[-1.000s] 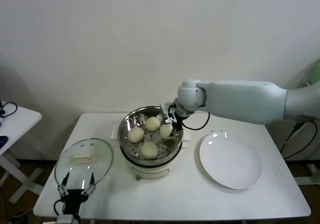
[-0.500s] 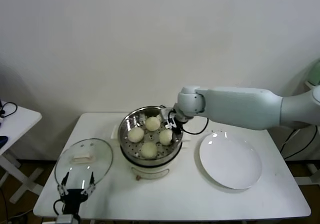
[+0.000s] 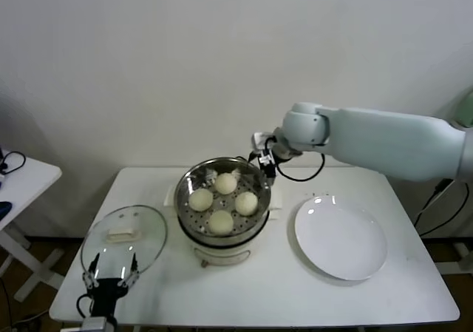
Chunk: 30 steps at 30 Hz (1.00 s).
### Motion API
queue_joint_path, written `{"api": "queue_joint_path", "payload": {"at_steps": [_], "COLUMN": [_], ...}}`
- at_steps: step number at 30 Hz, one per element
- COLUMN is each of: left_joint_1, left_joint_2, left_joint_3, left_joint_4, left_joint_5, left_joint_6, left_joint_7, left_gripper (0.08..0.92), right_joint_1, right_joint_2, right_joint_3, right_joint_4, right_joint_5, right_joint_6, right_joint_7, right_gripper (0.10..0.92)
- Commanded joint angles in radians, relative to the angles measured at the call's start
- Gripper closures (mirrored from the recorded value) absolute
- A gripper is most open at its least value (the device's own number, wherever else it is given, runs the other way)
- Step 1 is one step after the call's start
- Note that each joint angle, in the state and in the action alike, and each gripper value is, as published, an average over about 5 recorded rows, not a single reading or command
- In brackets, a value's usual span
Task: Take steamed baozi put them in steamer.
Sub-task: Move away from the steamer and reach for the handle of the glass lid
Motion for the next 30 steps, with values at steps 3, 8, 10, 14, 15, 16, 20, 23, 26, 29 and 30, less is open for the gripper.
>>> {"api": "queue_joint_path", "payload": {"at_steps": [3,8,10,14,15,16,20,23,26,29,30], "left_joint_1": [-0.002,-0.004,-0.006,-0.008,-0.009,-0.009,-0.01,-0.011,-0.011,-0.011,-0.012], "left_joint_2": [0.002,0.005,0.007,0.006,0.006,0.005,0.0,-0.004,-0.006,-0.004,-0.004], "left_joint_3": [0.005,0.008,0.009,0.01,0.01,0.011,0.015,0.018,0.02,0.018,0.017], "left_joint_4": [0.0,0.007,0.01,0.015,0.016,0.016,0.016,0.015,0.013,0.014,0.015], "left_joint_5": [0.003,0.008,0.01,0.01,0.01,0.011,0.012,0.016,0.018,0.017,0.016], "left_joint_6": [-0.003,-0.008,-0.01,-0.011,-0.012,-0.012,-0.012,-0.011,-0.011,-0.01,-0.01], "left_joint_7": [-0.002,-0.002,-0.002,-0.002,-0.002,-0.002,-0.001,0.0,0.001,0.001,0.001], "left_gripper": [0.177,0.177,0.177,0.177,0.177,0.177,0.177,0.177,0.177,0.177,0.177], "right_joint_1": [-0.41,-0.718,-0.819,-1.025,-1.083,-1.14,-1.379,-1.548,-1.714,-1.848,-1.883], "right_joint_2": [-0.249,-0.274,-0.272,-0.247,-0.238,-0.231,-0.183,-0.117,-0.047,0.014,0.033], "right_joint_3": [0.546,0.801,0.88,1.092,1.151,1.204,1.423,1.57,1.692,1.779,1.799], "right_joint_4": [0.16,0.206,0.211,0.226,0.233,0.24,0.268,0.282,0.298,0.319,0.327], "right_joint_5": [0.021,0.015,-0.011,-0.055,-0.059,-0.063,-0.091,-0.114,-0.133,-0.136,-0.135], "right_joint_6": [-0.061,-0.029,0.026,0.128,0.146,0.159,0.212,0.258,0.334,0.429,0.457], "right_joint_7": [0.446,0.622,0.665,0.712,0.721,0.726,0.731,0.737,0.733,0.704,0.69], "right_gripper": [0.203,0.203,0.203,0.203,0.203,0.203,0.203,0.203,0.203,0.203,0.203]}}
